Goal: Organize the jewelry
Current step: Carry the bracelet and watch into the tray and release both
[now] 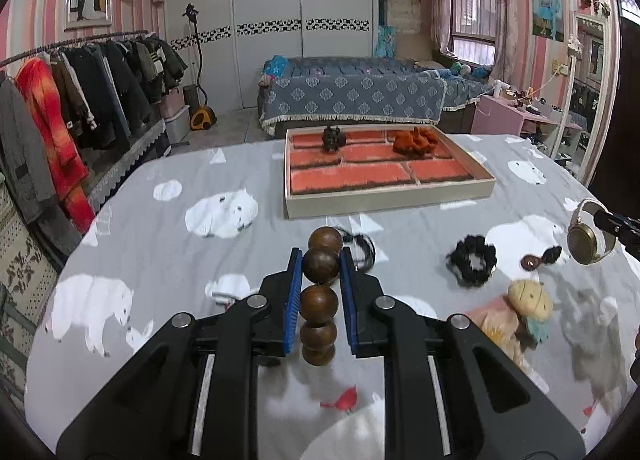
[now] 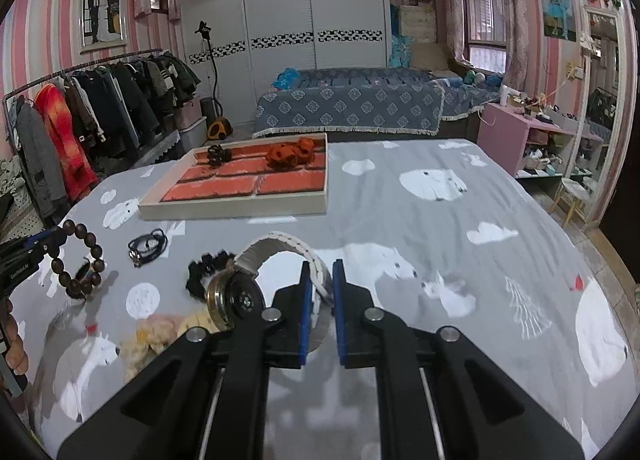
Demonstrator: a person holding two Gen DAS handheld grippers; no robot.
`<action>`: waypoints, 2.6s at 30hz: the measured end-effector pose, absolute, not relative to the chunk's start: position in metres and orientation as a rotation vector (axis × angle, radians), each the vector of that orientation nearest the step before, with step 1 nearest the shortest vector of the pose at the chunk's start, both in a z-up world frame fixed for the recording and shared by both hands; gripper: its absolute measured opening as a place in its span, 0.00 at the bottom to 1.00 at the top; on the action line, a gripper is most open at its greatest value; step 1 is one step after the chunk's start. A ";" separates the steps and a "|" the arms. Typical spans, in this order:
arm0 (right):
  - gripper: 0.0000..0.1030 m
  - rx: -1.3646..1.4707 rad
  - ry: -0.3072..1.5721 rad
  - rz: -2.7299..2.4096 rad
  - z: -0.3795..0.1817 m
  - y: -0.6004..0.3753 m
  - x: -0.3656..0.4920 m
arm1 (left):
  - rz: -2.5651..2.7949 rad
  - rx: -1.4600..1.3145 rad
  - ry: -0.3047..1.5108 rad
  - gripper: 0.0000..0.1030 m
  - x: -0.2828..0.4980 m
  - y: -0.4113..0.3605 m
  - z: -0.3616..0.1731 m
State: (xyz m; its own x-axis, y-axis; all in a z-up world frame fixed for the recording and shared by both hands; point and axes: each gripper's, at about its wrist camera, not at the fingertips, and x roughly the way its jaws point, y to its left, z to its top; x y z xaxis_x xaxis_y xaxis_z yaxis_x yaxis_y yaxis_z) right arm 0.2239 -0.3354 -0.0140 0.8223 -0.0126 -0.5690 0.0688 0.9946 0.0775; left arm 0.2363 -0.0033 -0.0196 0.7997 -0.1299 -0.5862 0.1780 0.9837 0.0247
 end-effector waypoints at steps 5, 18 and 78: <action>0.10 0.113 0.594 -0.023 -0.003 -0.332 0.260 | -0.163 0.086 0.590 0.17 0.258 -0.012 -0.004; 0.10 0.108 0.581 -0.015 0.025 -0.314 0.392 | -0.141 0.083 0.553 0.17 0.373 -0.035 0.029; 0.13 0.016 0.910 -0.039 -0.089 -0.299 0.563 | -0.030 0.138 0.833 0.19 0.566 -0.035 -0.088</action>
State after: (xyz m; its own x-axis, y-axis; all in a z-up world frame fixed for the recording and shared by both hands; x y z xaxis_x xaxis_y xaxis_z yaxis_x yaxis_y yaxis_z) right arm 0.5627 -0.2986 -0.0888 0.6134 -0.0274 -0.7893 0.0409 0.9992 -0.0029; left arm 0.5657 -0.0345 -0.0878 0.6731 0.0272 -0.7390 0.0811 0.9906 0.1104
